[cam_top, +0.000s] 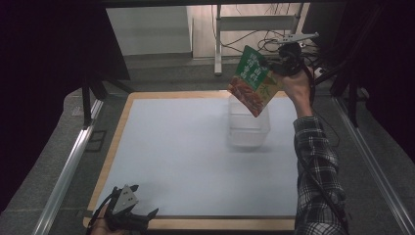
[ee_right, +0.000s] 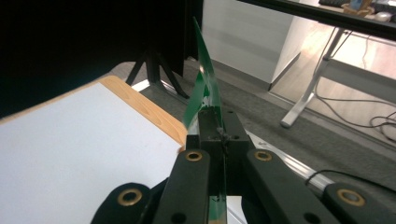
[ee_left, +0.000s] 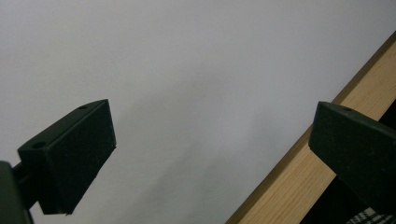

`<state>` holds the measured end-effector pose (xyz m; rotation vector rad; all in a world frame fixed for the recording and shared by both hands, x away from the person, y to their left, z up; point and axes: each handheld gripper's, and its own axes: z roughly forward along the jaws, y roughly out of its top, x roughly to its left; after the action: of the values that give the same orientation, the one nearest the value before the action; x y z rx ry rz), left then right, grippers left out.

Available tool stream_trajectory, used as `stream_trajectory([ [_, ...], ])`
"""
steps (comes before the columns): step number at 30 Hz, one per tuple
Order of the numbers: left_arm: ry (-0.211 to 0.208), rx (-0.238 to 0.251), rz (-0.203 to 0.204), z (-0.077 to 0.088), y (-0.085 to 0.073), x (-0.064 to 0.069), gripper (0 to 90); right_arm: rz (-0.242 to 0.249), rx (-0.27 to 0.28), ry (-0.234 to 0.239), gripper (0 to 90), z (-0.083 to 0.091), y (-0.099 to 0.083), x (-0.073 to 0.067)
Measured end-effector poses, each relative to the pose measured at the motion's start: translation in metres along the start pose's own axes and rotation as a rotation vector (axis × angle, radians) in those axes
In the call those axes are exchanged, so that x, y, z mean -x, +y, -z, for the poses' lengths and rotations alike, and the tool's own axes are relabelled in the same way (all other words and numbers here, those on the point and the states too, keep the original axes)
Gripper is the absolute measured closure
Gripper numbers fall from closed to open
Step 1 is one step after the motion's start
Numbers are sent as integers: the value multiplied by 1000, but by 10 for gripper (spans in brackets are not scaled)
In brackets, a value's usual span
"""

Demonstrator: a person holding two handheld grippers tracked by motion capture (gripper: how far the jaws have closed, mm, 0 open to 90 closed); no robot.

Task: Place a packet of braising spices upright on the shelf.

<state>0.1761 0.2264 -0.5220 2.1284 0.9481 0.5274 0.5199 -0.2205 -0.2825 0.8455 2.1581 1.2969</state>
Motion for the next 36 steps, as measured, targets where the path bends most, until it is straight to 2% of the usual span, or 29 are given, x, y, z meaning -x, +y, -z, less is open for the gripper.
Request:
stream_trajectory([
  [6,-3,2,3,0,0,0,6,11,-45,3,890,-11,-9,2],
  [9,-3,1,2,0,0,0,7,18,-76,23,890,-14,-15,1],
  [11,0,0,0,0,0,0,7,1,-70,53,889,-10,-19,4],
  [15,1,-2,1,0,0,0,7,6,-82,87,889,-8,-22,4],
  [19,3,-3,-2,0,0,0,7,-24,-86,109,888,-8,-24,6],
  [21,3,-2,0,0,0,0,7,-9,-79,125,889,-7,-23,5],
  [22,2,-1,2,0,0,0,8,14,-92,133,889,-7,-22,3],
  [26,3,-1,0,0,0,0,8,26,-101,148,888,-6,-21,1],
  [29,4,-3,-2,0,0,0,8,43,-105,184,888,-6,-22,-1],
  [33,5,-3,-3,0,0,0,9,38,-152,152,887,-15,-25,-3],
  [36,5,-3,-3,0,0,0,9,17,-171,137,887,-25,-30,-4],
])
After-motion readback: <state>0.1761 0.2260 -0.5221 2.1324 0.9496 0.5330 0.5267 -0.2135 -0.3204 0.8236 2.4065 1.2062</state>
